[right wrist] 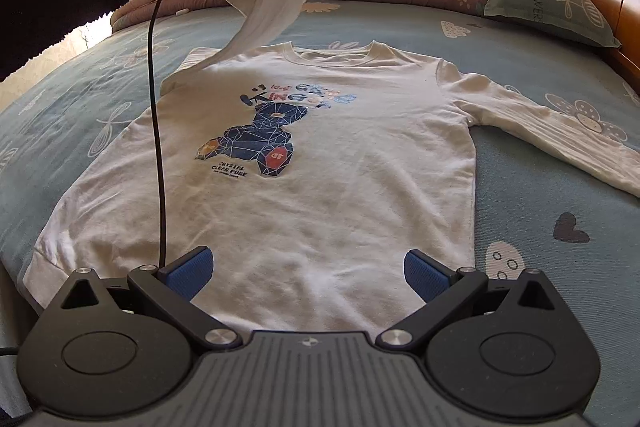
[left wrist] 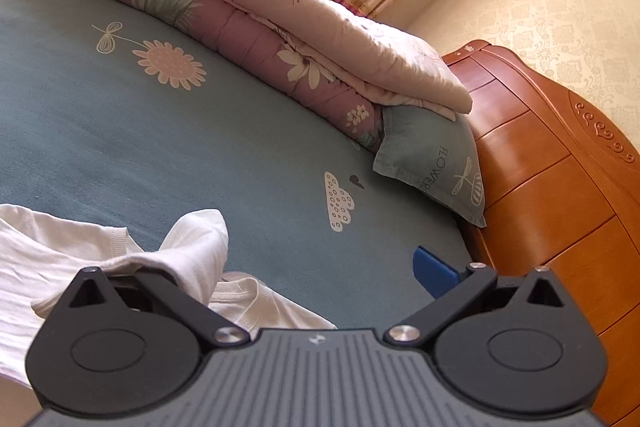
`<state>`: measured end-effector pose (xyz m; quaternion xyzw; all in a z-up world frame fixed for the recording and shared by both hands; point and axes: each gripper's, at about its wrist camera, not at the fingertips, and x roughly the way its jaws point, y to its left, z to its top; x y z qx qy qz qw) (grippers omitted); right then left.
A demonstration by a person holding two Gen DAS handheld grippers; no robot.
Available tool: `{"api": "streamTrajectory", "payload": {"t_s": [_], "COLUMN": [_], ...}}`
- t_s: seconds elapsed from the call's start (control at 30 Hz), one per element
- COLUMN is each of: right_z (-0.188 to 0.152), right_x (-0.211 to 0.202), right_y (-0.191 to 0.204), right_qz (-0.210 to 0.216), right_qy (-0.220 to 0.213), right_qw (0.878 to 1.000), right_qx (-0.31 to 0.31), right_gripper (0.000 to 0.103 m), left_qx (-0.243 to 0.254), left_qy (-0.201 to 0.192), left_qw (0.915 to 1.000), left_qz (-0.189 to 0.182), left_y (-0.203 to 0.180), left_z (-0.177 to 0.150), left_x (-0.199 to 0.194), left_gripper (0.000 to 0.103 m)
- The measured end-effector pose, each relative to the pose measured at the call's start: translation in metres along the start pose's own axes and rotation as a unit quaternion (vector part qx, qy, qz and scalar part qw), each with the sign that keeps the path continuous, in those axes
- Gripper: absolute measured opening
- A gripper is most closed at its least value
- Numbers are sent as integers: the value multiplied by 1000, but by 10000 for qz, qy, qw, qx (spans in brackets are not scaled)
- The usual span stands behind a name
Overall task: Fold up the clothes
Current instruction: 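Lay the sleeve across the sweatshirt chest below the collar with the left gripper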
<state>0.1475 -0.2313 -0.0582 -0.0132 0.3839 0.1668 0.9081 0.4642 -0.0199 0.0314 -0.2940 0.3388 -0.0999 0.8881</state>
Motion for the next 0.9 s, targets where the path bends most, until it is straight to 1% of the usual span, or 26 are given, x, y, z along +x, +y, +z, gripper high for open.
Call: {"api": "streamTrajectory", "payload": {"t_s": [0.17,0.4,0.53,0.7,0.9], "right_z": [0,0,0,0,0], "right_x": [-2,-3,-4,-6,-6], "right_y": [-2,-3,-4,-4,-4], "right_qz": [6,43,51,39,54], "right_qy": [-19,-35,-37,-51,-53], "right_qw": [10000,10000,10000,10000,10000], "right_qx": [27,18,17,37,31], "right_gripper": [103,103,103,103,103], "left_qx": [271,527,645,950,1611], "left_qy": [237,422,683,1086,1264], "left_qw": [9993,9977,9954,9891,9782], "left_qz": [26,108,185,285,347], "left_y": [-12,-23,-24,-24,-39], "left_z": [-13,-28,-39,-60,-85], "left_x": [16,36,50,66,69], "left_gripper": [102,102,102,102,102]}}
